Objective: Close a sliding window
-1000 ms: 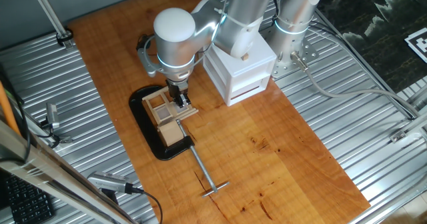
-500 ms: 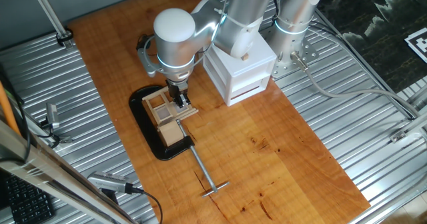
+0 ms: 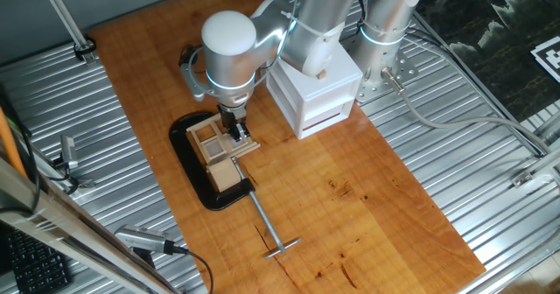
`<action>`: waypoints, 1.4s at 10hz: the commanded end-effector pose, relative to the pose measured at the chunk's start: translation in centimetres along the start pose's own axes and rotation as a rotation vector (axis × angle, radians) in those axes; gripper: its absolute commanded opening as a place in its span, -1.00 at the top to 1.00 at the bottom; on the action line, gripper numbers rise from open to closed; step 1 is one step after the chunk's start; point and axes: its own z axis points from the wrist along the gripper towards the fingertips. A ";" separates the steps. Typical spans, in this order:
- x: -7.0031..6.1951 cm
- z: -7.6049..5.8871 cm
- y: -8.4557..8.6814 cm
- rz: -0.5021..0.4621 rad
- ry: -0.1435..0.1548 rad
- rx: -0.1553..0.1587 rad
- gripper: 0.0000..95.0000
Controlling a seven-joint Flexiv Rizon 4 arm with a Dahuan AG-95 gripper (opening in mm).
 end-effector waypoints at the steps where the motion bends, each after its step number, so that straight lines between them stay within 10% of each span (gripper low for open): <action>1: 0.0 0.0 0.0 -0.001 -0.001 0.002 1.00; 14: -0.1 0.2 -0.1 -0.018 -0.001 0.002 1.00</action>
